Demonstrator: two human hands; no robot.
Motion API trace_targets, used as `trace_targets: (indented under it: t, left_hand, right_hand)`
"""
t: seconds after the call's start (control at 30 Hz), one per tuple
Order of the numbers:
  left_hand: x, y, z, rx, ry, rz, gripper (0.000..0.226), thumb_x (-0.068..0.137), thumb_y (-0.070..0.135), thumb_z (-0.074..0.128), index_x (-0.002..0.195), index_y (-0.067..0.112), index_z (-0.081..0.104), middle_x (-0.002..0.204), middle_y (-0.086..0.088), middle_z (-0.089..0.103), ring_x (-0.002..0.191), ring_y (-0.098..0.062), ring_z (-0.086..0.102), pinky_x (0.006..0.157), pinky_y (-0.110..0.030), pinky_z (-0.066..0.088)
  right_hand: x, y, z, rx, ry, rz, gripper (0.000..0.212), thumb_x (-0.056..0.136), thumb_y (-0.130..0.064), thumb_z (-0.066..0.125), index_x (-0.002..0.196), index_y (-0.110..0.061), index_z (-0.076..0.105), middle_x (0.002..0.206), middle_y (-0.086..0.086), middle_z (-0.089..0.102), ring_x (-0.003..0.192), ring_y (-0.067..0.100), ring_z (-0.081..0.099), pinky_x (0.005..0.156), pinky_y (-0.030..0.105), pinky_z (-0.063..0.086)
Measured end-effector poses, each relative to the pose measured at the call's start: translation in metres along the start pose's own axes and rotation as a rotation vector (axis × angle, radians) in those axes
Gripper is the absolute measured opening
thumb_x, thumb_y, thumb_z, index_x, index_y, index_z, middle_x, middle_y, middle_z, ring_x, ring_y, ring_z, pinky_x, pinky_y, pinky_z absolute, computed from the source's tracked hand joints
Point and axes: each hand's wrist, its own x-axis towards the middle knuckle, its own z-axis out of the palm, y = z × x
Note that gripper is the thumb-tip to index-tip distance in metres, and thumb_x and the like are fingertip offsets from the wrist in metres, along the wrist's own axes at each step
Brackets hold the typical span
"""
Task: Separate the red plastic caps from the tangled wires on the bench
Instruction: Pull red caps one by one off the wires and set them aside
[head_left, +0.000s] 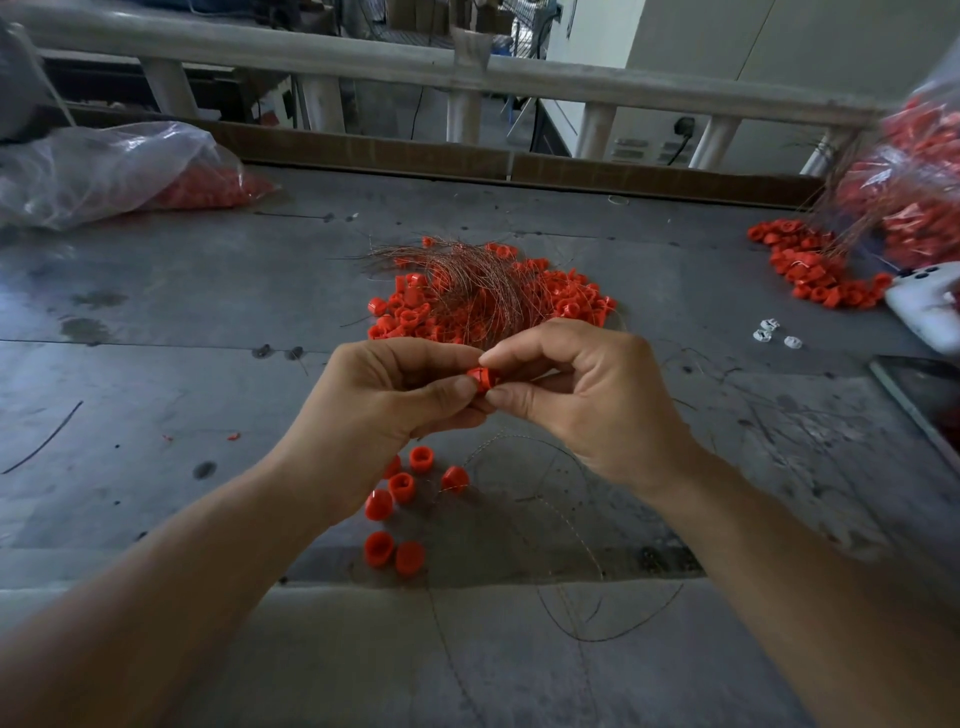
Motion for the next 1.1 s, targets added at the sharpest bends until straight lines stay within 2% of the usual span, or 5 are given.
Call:
trace_targets:
  t: [0.43,0.63,0.77,0.93,1.1]
  left_hand:
    - [-0.0016,-0.0013,-0.0001,0.056,0.008,0.052,0.020,0.058,0.009,0.062,0.075,0.015,0.073,0.072,-0.009,0.072,0.066,-0.016,0.070,0.059,-0.017,0.053]
    - [-0.0048,-0.0013,0.0018,0.095,0.017,0.065,0.021,0.060,0.010,0.062,0.078,0.011,0.070,0.070,-0.007,0.072,0.064,-0.014,0.069,0.057,-0.016,0.053]
    - [-0.0084,-0.0007,0.0028,0.199,0.009,0.110,0.021,0.061,0.012,0.061,0.080,0.013,0.070,0.071,-0.002,0.073,0.064,-0.011,0.069,0.058,-0.013,0.052]
    - [-0.0080,-0.0011,0.0009,0.180,-0.017,0.070,0.021,0.062,0.011,0.061,0.079,0.014,0.072,0.072,-0.004,0.073,0.065,-0.012,0.069,0.058,-0.014,0.052]
    - [-0.0049,0.0014,-0.0010,0.056,-0.070,-0.006,0.022,0.060,0.014,0.062,0.076,0.018,0.076,0.070,-0.006,0.072,0.065,-0.013,0.069,0.056,-0.016,0.052]
  right_hand:
    - [0.0000,-0.0002,0.0009,-0.039,0.049,-0.027,0.030,0.067,-0.005,0.075,0.091,-0.019,0.065,0.078,-0.017,0.060,0.077,0.001,0.062,0.068,0.010,0.049]
    - [-0.0029,-0.0001,0.0031,-0.134,0.097,-0.136,0.019,0.066,-0.008,0.075,0.083,-0.002,0.071,0.077,-0.004,0.064,0.077,0.007,0.062,0.068,0.012,0.050]
    - [-0.0042,0.0011,0.0050,-0.232,0.075,-0.205,0.016,0.065,-0.007,0.074,0.079,0.000,0.071,0.072,0.008,0.068,0.073,0.010,0.060,0.064,0.015,0.051]
    - [-0.0044,0.0024,0.0044,-0.254,0.057,-0.255,0.014,0.065,-0.007,0.073,0.077,0.000,0.071,0.071,0.009,0.068,0.069,0.010,0.061,0.063,0.019,0.052]
    - [-0.0012,0.0031,0.0000,-0.085,0.041,-0.172,0.019,0.066,-0.009,0.073,0.084,-0.001,0.071,0.077,-0.002,0.064,0.074,0.010,0.063,0.068,0.020,0.053]
